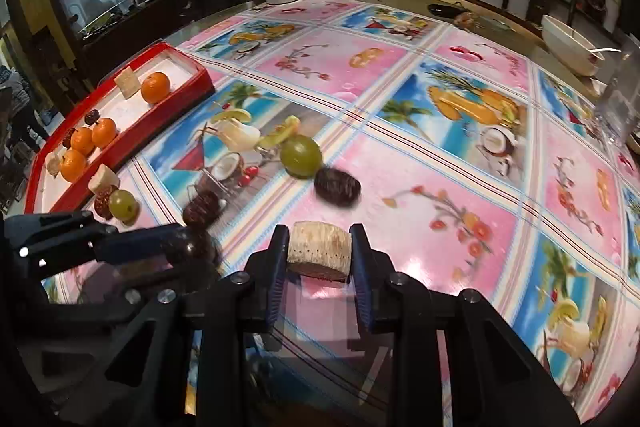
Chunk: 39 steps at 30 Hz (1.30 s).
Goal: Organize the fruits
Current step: 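Grasp a white cylinder with the right tool while the left tool grasps a dark plum, then carry the white cylinder and dark plum into the red tray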
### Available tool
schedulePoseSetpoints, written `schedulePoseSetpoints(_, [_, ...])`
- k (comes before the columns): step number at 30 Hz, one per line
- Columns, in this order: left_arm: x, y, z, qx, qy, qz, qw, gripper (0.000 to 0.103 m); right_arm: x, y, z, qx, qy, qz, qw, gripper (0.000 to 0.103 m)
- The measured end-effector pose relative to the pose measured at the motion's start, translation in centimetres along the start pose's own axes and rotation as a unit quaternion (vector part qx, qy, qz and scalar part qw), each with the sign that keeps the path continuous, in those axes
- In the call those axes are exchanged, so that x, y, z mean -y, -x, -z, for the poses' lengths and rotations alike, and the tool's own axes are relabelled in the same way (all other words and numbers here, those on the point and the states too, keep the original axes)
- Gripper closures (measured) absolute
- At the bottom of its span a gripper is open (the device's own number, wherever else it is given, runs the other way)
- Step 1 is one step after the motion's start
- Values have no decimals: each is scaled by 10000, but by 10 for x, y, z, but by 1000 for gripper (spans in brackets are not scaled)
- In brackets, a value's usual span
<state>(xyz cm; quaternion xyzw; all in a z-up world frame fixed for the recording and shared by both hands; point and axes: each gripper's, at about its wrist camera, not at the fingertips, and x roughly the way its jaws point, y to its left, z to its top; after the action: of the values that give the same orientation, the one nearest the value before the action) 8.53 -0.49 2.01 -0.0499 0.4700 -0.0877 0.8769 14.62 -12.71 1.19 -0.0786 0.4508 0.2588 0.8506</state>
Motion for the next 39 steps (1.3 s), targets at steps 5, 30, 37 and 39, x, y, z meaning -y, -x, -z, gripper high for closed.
schedulePoseSetpoints(5, [-2, 5, 6, -68, 80, 81, 9999, 76, 12, 16, 17, 18, -269, -2, 9996, 71])
schedulePoseSetpoints(30, [-4, 65, 73, 42, -552, 362, 9978, 76, -47, 74, 91, 53, -735, 258, 9969, 70])
schedulePoseSetpoints(37, [-36, 87, 69, 269, -362, 340, 9984, 76, -95, 66, 60, 119, -422, 29, 9990, 70])
schedulePoseSetpoints(39, [-49, 93, 67, 342, -267, 296, 9986, 76, -108, 62, 51, 135, -320, -60, 9994, 70])
